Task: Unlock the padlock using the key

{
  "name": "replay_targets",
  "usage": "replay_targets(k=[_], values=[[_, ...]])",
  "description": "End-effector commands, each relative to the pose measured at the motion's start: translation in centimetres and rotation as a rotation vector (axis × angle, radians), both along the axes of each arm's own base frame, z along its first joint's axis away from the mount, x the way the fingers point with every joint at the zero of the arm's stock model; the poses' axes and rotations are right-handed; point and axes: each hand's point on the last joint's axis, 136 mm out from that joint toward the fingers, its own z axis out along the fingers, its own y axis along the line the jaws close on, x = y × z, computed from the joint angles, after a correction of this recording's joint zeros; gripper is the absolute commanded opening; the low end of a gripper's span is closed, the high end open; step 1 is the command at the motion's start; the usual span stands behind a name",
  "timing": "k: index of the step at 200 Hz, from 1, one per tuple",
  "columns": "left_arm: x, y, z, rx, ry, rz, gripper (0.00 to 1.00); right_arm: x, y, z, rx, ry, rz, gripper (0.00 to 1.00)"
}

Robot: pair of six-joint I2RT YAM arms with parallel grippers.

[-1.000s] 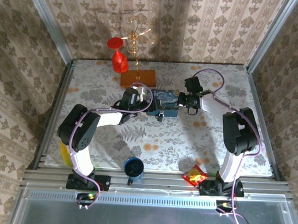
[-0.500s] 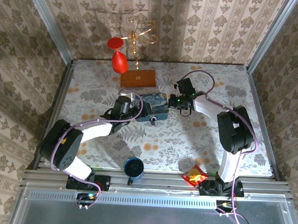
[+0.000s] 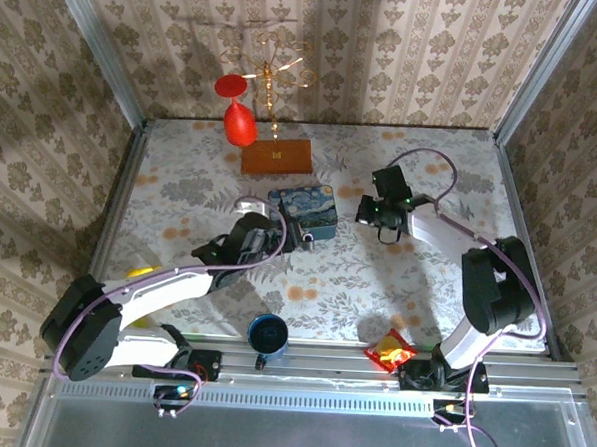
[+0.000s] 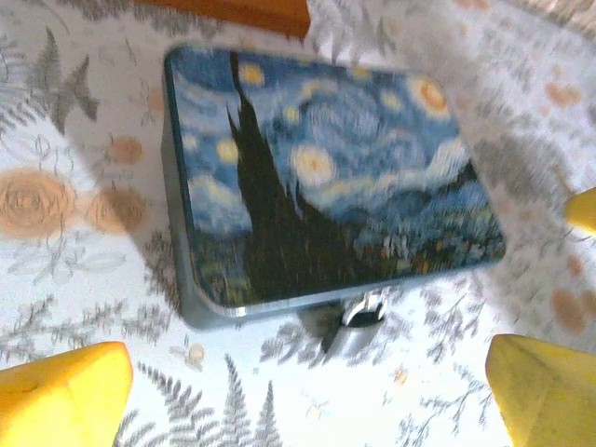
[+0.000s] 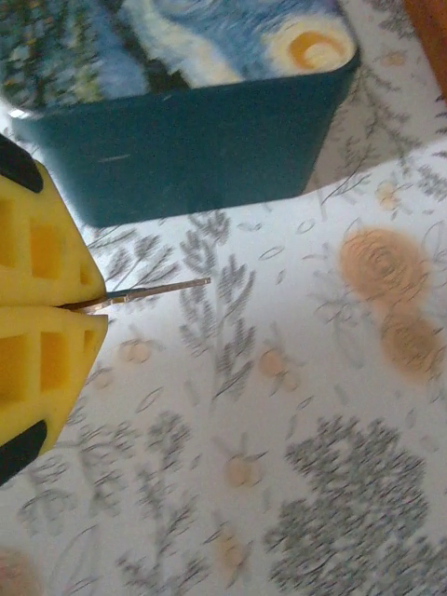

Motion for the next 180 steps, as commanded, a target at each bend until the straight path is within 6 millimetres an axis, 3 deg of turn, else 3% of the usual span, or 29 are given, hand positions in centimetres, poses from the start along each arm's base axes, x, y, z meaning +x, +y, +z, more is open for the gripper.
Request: replay_targets(k=[1,54,65,103,180], values=[[-0.6,-0.4,-1.5,0.124,0.031,0.023,0.96,-2.2,-1.4,-0.5,-0.016,0.027,-0.058,0.0],[0.0,-4.1,-3.6,0.302,0.079,0.013,0.88,-6.0,-3.1,-0.7,-0.016,0.034,-0.089,0.0],[0.3,-4.6,-4.3,0.321,0.097,0.017,0.85,-6.4,-3.3,0.3,-0.002,0.004,-0.094,0.0],[1.6,-6.4,-5.7,0.366,0.12,0.019,0.78,-7.5,-3.6,0.4,0.022,-0.012,-0.107,0.0],[2.7,-6.9,-8.4,0.416,0.172,0.076,0.71,-7.8,-3.6,-0.3,0.028,-0.006,-0.106,0.0]])
